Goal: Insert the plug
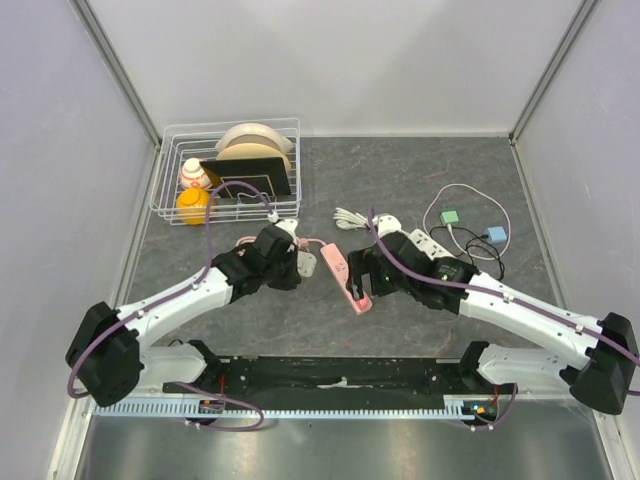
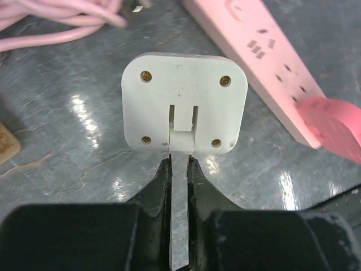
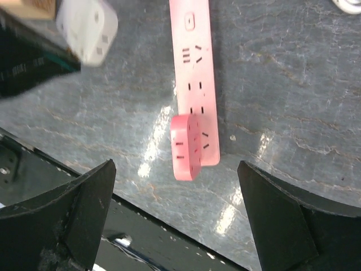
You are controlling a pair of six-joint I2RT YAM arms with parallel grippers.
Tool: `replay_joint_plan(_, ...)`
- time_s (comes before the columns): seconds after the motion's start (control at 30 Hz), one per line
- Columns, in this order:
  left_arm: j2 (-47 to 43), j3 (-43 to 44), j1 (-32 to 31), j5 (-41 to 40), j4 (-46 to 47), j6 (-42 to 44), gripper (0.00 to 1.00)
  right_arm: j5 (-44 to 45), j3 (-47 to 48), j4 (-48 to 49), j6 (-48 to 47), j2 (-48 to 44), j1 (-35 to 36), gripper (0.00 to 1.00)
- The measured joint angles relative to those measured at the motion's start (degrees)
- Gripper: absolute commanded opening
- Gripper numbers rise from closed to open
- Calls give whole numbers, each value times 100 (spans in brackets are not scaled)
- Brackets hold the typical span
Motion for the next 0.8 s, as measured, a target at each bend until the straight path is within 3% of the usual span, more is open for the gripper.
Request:
replay_joint_plan(0.3,-479,164,-1071,92,81,1165,2,-1687,243,389,330,85,-1370,92)
replay_joint_plan(0.57,-761,334,-1670,153,433,2166,2,-2994,140,1137,833,297,-1615,82)
replay_joint_plan(0.8,-807,350,-1790,160,704,2546,2,-3698,-127,1773,1250,297,-1637,65)
